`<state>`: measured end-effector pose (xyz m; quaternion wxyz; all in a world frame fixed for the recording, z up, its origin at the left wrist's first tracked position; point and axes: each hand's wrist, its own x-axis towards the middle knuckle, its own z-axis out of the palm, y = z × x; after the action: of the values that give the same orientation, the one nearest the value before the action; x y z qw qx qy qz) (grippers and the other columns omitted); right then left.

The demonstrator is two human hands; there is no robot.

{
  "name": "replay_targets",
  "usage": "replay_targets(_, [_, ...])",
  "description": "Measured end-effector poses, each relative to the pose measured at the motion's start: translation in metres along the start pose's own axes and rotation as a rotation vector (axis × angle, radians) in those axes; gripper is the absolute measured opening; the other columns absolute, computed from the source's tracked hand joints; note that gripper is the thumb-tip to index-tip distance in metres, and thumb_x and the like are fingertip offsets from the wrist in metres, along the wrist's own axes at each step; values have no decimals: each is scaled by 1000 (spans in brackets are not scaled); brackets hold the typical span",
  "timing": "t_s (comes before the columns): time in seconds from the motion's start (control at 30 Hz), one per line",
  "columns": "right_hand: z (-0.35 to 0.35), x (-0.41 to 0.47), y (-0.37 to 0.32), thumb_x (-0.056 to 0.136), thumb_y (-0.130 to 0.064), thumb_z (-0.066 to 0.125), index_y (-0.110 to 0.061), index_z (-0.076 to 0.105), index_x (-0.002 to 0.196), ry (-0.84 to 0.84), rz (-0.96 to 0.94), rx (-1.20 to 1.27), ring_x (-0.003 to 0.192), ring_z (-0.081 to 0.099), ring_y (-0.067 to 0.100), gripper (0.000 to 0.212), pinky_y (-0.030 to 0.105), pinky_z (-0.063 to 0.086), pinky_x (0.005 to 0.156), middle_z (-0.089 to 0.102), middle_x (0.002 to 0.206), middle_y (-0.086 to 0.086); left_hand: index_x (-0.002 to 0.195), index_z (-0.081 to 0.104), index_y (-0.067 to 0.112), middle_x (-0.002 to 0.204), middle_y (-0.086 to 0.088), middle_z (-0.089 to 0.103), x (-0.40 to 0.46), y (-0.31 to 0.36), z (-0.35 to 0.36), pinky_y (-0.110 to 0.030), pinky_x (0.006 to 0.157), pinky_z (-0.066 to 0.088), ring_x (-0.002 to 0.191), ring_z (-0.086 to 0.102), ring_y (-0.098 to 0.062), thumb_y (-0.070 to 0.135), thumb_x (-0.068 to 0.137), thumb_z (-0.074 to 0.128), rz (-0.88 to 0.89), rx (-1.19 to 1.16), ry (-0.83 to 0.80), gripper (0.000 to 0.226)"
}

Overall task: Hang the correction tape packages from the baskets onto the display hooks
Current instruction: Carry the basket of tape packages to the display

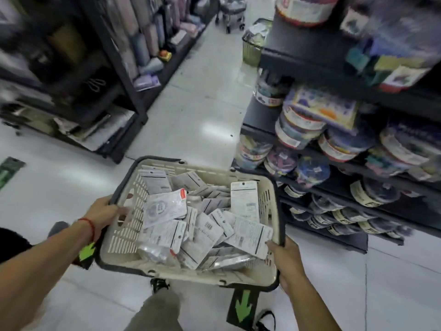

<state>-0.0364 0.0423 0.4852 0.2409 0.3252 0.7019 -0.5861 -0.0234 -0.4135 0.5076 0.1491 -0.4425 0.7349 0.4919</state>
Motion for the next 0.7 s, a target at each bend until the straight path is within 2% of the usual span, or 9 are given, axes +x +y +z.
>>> replay_targets(0.1, [71,-16,-48,100,0,63,-24,73,107,20,-31,-11,88,79,21,27,42,64,83,80,96,-2,124,67,15,94,-17,75,43,23,-70,-42,74,61,80,72,-36,-4,91,72,67,-30,0,39])
replay_targets(0.17, [116,-25,-77,100,-1,63,-27,73,104,24,-40,-32,92,78,23,29,46,64,87,80,98,-2,125,63,15,102,-19,73,71,40,-112,-45,74,61,85,72,-39,-5,91,72,102,-56,-5,41])
replay_targets(0.27, [174,-20,-112,100,0,61,-21,72,117,41,-55,-32,99,77,29,29,53,62,93,79,108,5,115,66,19,99,-16,75,118,68,-160,-36,60,59,72,72,-30,-4,91,71,160,-55,3,33])
replay_targets(0.4, [227,17,-161,101,-7,64,-18,72,121,70,-82,-26,96,77,27,24,49,63,90,79,107,6,113,67,23,102,-13,76,179,112,-194,-36,64,58,75,72,-26,-5,92,69,199,-97,-6,35])
replay_targets(0.47, [246,47,-189,102,-15,66,-15,72,124,73,-77,-17,97,77,30,22,54,62,93,79,108,9,112,69,25,98,-4,77,206,137,-203,-32,62,57,77,73,-22,-6,92,69,227,-103,14,36])
replay_targets(0.6, [273,112,-245,103,-20,67,-29,71,104,49,-96,-37,92,78,30,10,57,63,86,80,103,7,96,68,29,82,10,77,247,188,-204,-27,56,58,72,71,-13,-4,92,68,260,-108,52,33])
replay_targets(0.7, [288,154,-293,103,-21,66,-25,71,111,49,-91,-44,88,78,28,11,55,64,84,80,100,5,93,65,27,73,13,75,273,238,-201,-18,48,54,58,69,-1,-6,94,67,263,-123,69,33])
